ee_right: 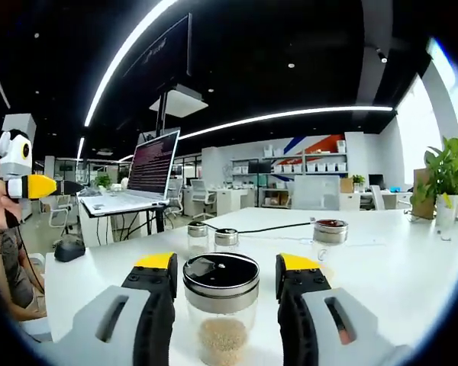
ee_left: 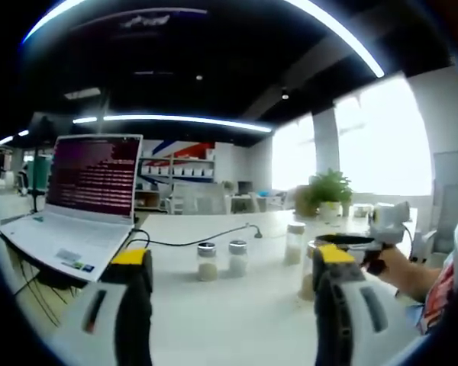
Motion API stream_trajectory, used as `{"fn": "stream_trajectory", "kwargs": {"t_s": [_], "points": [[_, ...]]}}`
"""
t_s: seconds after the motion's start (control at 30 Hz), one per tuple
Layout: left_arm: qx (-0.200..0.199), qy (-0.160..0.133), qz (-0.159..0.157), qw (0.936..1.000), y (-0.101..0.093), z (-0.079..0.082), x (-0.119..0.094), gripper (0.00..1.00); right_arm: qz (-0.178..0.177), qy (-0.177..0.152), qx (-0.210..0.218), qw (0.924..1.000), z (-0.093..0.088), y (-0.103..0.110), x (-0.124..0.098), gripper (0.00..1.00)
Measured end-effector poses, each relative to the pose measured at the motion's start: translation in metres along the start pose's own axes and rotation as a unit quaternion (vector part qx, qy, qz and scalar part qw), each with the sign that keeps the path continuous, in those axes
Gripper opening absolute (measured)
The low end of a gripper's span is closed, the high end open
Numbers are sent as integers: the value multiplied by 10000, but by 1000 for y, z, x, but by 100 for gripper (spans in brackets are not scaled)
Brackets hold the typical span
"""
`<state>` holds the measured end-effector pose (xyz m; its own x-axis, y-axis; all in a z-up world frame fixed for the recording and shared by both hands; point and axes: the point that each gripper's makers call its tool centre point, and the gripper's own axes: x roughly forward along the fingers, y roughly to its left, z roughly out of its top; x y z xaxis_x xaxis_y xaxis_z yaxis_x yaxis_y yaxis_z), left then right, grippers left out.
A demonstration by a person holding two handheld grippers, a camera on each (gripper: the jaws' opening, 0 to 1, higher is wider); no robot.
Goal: Rotate the seasoning bottle until the label or dispensing opening points toward the visible target arrow and the bottle remains upright within the marked orientation range
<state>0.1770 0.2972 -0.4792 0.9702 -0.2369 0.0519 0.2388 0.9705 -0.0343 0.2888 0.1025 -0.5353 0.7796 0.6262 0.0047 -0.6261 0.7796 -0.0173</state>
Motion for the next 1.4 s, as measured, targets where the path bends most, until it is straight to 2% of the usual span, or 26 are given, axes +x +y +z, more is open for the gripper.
{"fn": "stream_trajectory", "kwargs": {"t_s": [0.27, 0.33, 0.37, 1.03, 1.4], "points": [[-11, 7, -4, 10000, 1, 0, 1, 92, -62, 61, -81, 9999, -4, 2, 6, 50], [-8, 9, -13, 10000, 1, 0, 1, 91, -163, 51, -219, 9996, -6, -2, 4, 41], [-6, 8, -14, 10000, 1, 0, 1, 91, -96, 14, -241, 9997, -7, 1, 5, 41], [-8, -13, -16, 10000, 0, 0, 2, 91, -40, 21, -257, 9997, -10, -3, 9, 40], [-56, -52, -34, 10000, -1, 1, 2, 91, 193, 68, -286, 9994, -8, -1, 9, 40]]}}
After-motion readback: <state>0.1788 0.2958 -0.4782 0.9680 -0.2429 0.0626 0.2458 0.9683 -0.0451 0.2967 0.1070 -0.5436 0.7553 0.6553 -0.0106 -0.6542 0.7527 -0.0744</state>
